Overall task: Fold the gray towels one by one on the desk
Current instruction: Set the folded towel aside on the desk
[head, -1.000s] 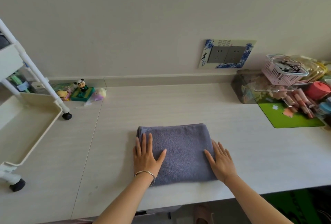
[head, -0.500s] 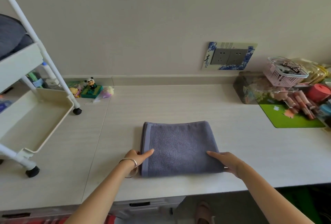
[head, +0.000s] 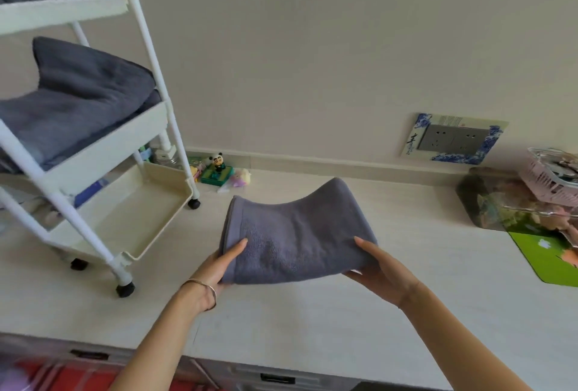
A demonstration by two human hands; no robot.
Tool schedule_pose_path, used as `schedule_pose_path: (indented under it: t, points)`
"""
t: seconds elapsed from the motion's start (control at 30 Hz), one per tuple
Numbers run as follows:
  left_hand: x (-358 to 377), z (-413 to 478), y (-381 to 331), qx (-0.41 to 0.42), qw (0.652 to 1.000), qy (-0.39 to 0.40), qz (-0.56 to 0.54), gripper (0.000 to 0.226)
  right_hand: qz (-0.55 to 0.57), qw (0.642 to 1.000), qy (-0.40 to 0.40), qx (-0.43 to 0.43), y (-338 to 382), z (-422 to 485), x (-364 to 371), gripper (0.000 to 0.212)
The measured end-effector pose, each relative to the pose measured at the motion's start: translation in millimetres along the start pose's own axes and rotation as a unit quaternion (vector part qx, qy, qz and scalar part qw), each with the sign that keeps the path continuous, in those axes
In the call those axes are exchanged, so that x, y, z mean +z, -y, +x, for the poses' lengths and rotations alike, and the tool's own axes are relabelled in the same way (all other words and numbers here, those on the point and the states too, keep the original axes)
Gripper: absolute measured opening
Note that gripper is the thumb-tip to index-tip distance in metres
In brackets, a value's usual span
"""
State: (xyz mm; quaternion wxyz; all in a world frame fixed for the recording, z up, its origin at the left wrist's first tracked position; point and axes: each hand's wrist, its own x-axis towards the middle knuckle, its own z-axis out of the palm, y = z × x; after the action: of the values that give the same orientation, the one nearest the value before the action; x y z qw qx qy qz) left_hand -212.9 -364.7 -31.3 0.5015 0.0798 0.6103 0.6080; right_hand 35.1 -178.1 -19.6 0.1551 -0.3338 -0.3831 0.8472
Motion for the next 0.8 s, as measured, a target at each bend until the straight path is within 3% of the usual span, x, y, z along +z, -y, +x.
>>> schedule_pose_path:
  t: [0.13,0.3,0.4,0.57,0.67,0.8]
  points:
    - [-41,-30,-32,0.064,0.990,-0.086,-0.087,0.029,-0.034,0.997,0.071,-0.003,13,40,68,0.044]
    - [-83,-59,-63,0.096,0.974,-0.135,-0.154,0.049,-0.158,0.974,0.163,0.003,24,99,153,0.039]
    - [-89,-64,-73,0.127,0.966,-0.145,-0.172,0.035,-0.204,0.949,0.242,0.013,22,136,203,0.044]
    - [-106,-55,-81,0.222,0.924,-0.210,-0.230,0.038,-0.099,0.948,0.299,0.048,-8,181,262,0.049]
    - [-102,-35,-76,0.260,0.897,-0.237,-0.267,0.028,-0.057,0.950,0.301,0.061,-18,208,270,0.037]
    - [-99,-7,-75,0.310,0.867,-0.269,-0.283,0.043,-0.027,0.944,0.322,0.070,-22,237,279,0.042]
